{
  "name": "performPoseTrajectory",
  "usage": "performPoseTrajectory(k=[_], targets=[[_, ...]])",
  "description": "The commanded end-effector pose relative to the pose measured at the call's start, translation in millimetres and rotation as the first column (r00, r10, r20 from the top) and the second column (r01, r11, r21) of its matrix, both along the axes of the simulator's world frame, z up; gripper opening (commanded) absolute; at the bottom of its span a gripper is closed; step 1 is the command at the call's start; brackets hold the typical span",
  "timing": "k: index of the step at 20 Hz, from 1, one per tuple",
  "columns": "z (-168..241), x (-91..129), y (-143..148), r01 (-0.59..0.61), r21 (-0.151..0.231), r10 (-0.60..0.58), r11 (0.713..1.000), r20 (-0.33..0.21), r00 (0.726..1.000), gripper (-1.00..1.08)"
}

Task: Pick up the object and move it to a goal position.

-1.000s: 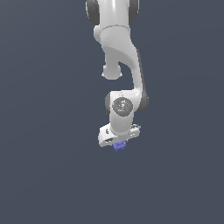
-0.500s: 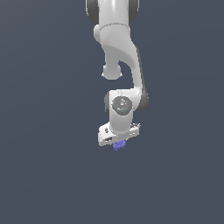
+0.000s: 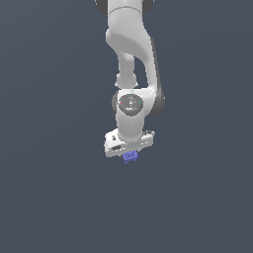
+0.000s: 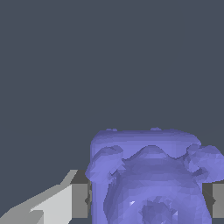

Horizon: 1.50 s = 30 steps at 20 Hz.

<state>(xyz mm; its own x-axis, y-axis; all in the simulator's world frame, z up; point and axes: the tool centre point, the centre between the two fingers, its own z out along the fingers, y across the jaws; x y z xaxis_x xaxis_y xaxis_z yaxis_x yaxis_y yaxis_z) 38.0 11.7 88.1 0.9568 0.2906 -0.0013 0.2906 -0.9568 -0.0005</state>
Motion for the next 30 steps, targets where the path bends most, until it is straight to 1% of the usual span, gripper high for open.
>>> performPoseTrajectory(k=[1, 7, 21, 30], targets=[[18.8, -5.7, -9.3, 0.001, 0.000, -0.001, 1.000, 0.001, 1.000, -1.00], [76.7, -24.2, -37.6, 0.001, 0.000, -0.001, 1.000, 0.001, 1.000, -1.00], [230.3, -70.8, -111.3, 0.000, 0.002, 0.000, 1.000, 0.002, 1.000, -1.00], [324.0, -96.7, -157.1, 0.000, 0.002, 0.000, 1.000, 0.002, 1.000, -1.00]])
